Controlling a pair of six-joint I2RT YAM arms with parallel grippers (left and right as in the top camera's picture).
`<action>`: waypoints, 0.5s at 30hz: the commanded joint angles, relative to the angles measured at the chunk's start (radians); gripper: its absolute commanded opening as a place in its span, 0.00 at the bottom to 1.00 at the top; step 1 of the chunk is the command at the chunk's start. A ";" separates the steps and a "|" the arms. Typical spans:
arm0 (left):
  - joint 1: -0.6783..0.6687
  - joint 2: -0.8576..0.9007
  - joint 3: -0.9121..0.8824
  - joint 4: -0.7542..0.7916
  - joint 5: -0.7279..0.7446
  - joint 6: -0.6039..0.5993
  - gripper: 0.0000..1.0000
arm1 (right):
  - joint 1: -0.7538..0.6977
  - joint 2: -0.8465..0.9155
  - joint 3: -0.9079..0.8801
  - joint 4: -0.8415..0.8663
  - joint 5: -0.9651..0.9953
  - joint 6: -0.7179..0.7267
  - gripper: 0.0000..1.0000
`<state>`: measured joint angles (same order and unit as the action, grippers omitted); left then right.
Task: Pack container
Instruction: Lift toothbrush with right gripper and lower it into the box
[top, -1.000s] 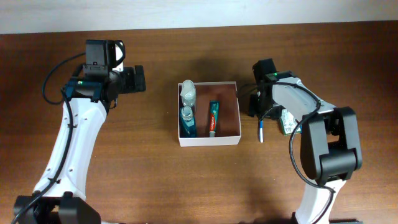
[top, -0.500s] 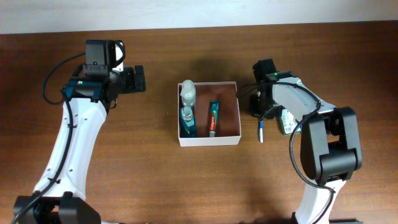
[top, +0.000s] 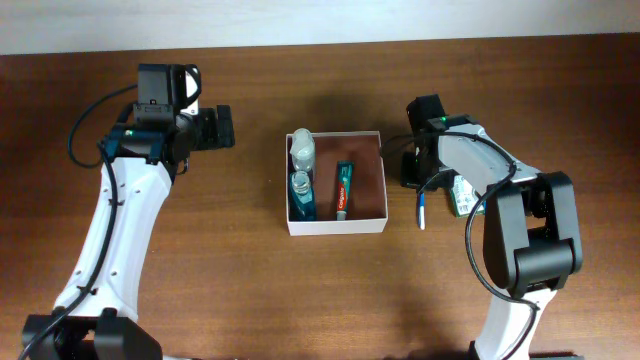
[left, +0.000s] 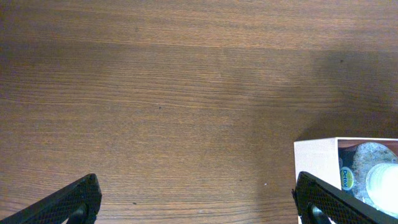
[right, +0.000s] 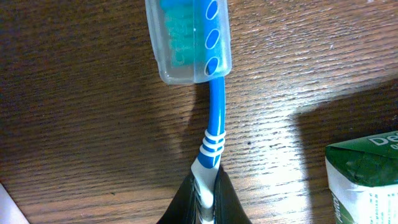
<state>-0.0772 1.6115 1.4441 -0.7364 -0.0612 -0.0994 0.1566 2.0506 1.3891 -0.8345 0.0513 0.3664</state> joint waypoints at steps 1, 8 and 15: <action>0.000 -0.028 0.016 0.002 -0.007 -0.013 0.99 | -0.006 -0.065 -0.014 -0.003 -0.014 0.004 0.04; 0.000 -0.028 0.016 0.002 -0.007 -0.013 0.99 | -0.005 -0.228 -0.014 -0.025 -0.014 0.003 0.04; 0.000 -0.028 0.016 0.002 -0.007 -0.013 0.99 | 0.032 -0.378 -0.013 -0.066 -0.026 -0.029 0.04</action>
<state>-0.0772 1.6115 1.4441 -0.7368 -0.0612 -0.0994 0.1627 1.7451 1.3750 -0.8894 0.0391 0.3531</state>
